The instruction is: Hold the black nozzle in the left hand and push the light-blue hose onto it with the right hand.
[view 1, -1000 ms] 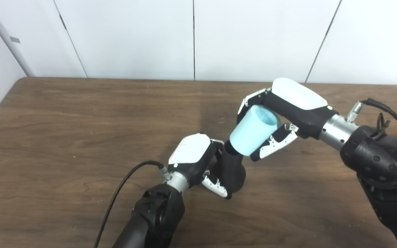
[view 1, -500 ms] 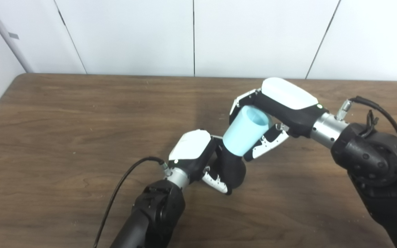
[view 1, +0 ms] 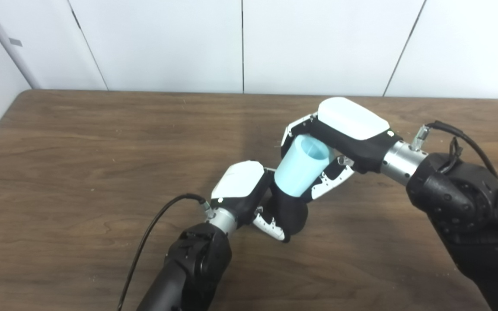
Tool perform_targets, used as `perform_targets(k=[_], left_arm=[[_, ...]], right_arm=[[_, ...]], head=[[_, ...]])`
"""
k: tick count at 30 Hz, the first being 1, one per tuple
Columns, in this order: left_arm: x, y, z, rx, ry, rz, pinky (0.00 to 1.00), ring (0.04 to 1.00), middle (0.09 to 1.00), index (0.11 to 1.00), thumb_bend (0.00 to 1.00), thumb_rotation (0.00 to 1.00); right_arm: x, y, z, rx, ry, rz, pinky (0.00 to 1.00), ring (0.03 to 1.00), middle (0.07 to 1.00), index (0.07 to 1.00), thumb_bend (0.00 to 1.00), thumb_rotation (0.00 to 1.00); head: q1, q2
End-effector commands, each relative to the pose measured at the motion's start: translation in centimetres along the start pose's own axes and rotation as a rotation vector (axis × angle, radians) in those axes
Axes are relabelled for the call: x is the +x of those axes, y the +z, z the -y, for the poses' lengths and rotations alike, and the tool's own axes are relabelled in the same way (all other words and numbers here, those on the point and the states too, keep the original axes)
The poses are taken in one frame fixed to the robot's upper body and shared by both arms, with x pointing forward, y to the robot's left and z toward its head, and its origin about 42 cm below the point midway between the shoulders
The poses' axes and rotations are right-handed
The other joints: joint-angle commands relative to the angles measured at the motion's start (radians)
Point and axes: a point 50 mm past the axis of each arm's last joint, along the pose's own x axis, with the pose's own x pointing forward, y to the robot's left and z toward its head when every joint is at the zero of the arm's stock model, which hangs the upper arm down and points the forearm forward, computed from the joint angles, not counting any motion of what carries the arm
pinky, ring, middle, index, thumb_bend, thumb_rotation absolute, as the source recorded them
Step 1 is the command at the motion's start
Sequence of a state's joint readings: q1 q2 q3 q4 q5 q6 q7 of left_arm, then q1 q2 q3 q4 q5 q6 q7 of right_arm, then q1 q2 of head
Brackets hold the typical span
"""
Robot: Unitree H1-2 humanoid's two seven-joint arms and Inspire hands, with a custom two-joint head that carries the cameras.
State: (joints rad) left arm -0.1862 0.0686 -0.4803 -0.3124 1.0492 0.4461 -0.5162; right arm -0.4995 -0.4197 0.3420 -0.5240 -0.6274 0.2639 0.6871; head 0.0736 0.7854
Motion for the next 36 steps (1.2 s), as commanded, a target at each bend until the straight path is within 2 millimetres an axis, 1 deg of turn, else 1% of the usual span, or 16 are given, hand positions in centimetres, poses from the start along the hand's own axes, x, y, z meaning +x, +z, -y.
perform_targets(k=[1,2,4,5,7,9,14,17,26,27,29,32,36], left_arm=[[-0.4,-1.1,2.9,-0.016,-0.167,-0.055,1.00,0.806,0.543,0.441,0.52,0.00],[-0.4,-1.1,2.9,-0.015,-0.168,-0.055,1.00,0.805,0.543,0.440,0.52,0.00],[-0.4,-1.1,3.0,-0.014,-0.168,-0.054,1.00,0.802,0.503,0.472,0.52,0.00],[-0.4,-1.0,3.0,-0.013,-0.169,-0.053,1.00,0.798,0.497,0.476,0.52,0.00],[-0.5,-1.0,2.9,-0.012,-0.169,-0.052,1.00,0.796,0.533,0.447,0.52,0.00],[-0.5,-1.0,2.9,-0.011,-0.169,-0.051,1.00,0.795,0.540,0.441,0.52,0.00],[-0.6,-0.9,2.9,-0.009,-0.171,-0.048,1.00,0.799,0.538,0.441,0.52,0.00],[-0.6,-0.9,2.9,-0.007,-0.173,-0.049,1.00,0.817,0.498,0.477,0.52,0.00],[-0.6,-0.8,3.0,-0.005,-0.180,-0.044,1.00,0.810,0.492,0.481,0.52,0.00],[-0.6,-0.8,3.0,-0.007,-0.181,-0.042,1.00,0.808,0.517,0.461,0.52,0.00],[-0.6,-0.8,3.0,-0.010,-0.182,-0.041,1.00,0.803,0.538,0.443,0.52,0.00],[-0.6,-0.8,3.1,-0.008,-0.186,-0.041,1.00,0.800,0.499,0.475,0.52,0.00],[-0.6,-0.9,3.0,-0.011,-0.187,-0.048,1.00,0.805,0.495,0.480,0.52,0.00]], right_arm=[[0.6,1.0,1.2,-0.046,-0.042,0.048,0.31,0.432,0.514,0.519,0.50,0.00],[0.7,1.1,1.2,-0.054,-0.039,0.052,0.31,0.432,0.515,0.519,0.50,0.00],[1.0,1.2,1.3,-0.072,-0.030,0.059,0.31,0.432,0.516,0.518,0.50,0.00],[1.2,1.2,1.4,-0.080,-0.026,0.061,0.31,0.433,0.515,0.517,0.50,0.00],[1.5,1.2,1.5,-0.099,-0.013,0.067,0.31,0.436,0.513,0.516,0.50,0.00],[1.8,1.2,1.6,-0.113,0.002,0.073,0.31,0.438,0.512,0.515,0.50,0.00],[2.3,1.1,1.9,-0.151,0.049,0.091,0.31,0.441,0.511,0.510,0.50,0.00],[2.5,0.9,2.3,-0.184,0.092,0.103,0.31,0.440,0.510,0.508,0.50,0.00],[2.9,1.0,3.1,-0.218,0.170,0.113,0.31,0.435,0.519,0.509,0.50,0.00],[3.0,0.9,3.1,-0.218,0.179,0.112,0.31,0.435,0.519,0.509,0.50,0.00],[3.1,0.8,3.2,-0.217,0.194,0.108,0.31,0.436,0.519,0.509,0.50,0.00],[3.1,0.7,3.1,-0.215,0.213,0.099,0.31,0.437,0.520,0.510,0.50,0.00],[3.0,0.6,2.9,-0.213,0.219,0.091,0.31,0.437,0.520,0.509,0.50,0.00]], head=[[-0.001,0.000],[-0.003,0.000],[-0.006,0.002],[-0.006,0.002],[-0.007,0.002],[-0.007,0.002],[-0.007,0.006],[-0.008,0.008],[-0.009,0.013],[-0.009,0.013],[-0.010,0.014],[-0.010,0.013],[-0.010,0.015]])
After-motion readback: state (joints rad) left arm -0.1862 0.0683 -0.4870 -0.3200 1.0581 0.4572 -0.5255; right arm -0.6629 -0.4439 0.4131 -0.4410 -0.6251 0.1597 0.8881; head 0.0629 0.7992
